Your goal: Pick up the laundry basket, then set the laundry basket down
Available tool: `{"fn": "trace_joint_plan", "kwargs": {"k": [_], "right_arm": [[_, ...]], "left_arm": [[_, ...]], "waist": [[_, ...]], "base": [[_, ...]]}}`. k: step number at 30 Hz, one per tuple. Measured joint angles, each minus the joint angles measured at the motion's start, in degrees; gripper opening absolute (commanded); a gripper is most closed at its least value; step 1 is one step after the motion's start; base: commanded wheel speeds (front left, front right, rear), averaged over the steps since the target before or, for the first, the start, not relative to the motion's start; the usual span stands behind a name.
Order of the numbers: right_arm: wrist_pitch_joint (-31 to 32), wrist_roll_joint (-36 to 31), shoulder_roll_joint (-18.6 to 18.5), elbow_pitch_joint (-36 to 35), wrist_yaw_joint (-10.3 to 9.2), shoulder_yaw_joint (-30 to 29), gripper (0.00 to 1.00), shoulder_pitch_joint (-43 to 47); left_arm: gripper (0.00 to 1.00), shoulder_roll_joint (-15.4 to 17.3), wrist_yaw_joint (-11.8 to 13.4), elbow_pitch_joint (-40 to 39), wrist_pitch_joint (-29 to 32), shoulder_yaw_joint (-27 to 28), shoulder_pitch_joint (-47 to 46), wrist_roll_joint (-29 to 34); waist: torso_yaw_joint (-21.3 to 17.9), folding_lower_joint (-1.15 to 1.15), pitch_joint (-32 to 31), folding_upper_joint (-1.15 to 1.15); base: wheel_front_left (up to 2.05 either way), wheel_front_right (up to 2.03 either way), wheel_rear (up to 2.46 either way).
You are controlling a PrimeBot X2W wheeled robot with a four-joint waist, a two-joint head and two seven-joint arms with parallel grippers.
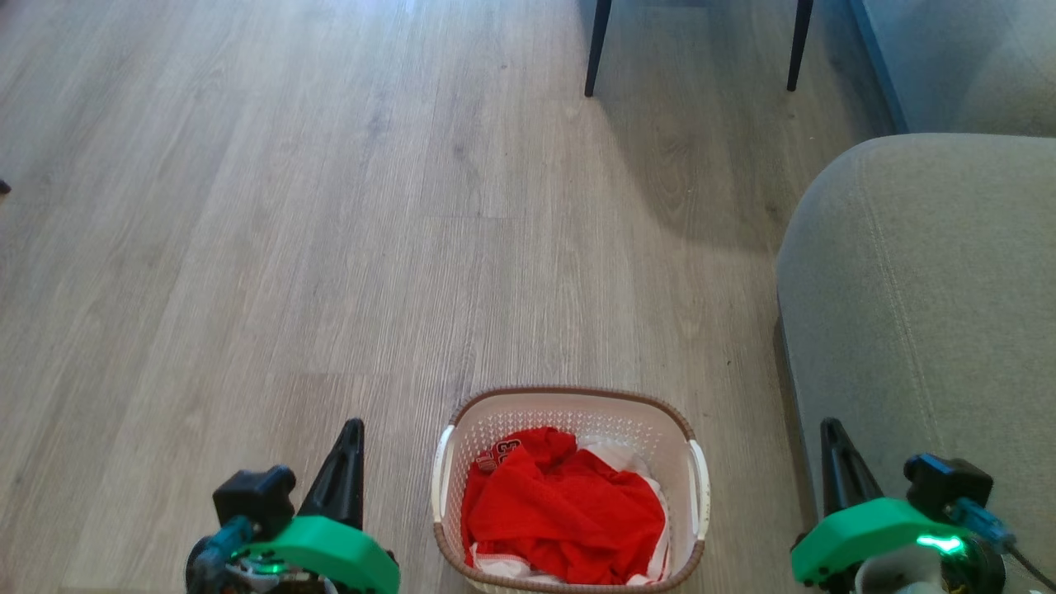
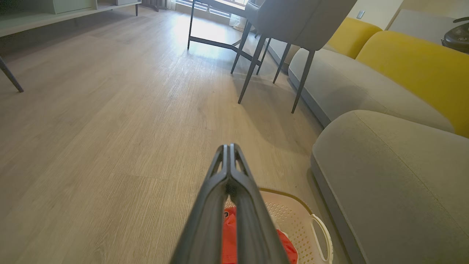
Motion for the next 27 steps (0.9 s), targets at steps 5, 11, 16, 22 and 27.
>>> {"fn": "trace_joint_plan", "kwargs": {"k": [5,11,16,22,27], "right_arm": [[0.7,3.1,0.0,0.0,0.00,-0.4,0.00,-0.1],[1.4,7.0,0.0,0.0,0.00,-0.9,0.00,-0.2],[2.4,10.0,0.0,0.0,0.00,-1.4,0.00,-0.2],[3.3,13.8,0.0,0.1,0.00,-1.8,0.00,-0.3],[3.8,16.9,0.0,0.1,0.00,-2.1,0.00,-0.4]], "left_arm": [[0.00,0.0,-0.1,0.1,0.5,0.5,0.0,-3.4],[0.00,0.1,-0.3,0.3,1.4,1.6,-0.2,-7.4],[0.00,0.1,-0.6,0.4,2.0,1.8,-0.3,-10.7],[0.00,0.1,-1.0,0.5,3.0,2.5,-1.2,-14.6],[0.00,0.2,-1.1,0.5,3.5,3.4,-1.4,-17.9]], "waist": [[-0.3,0.00,0.1,0.00],[-0.7,0.00,0.2,0.00],[-1.0,0.00,0.3,0.00],[-1.4,0.00,0.4,0.00],[-1.8,0.00,0.5,0.00]], "base": [[0.00,0.00,0.00],[0.00,0.00,0.00],[0.00,0.00,0.00],[0.00,0.00,0.00],[0.00,0.00,0.00]]}}
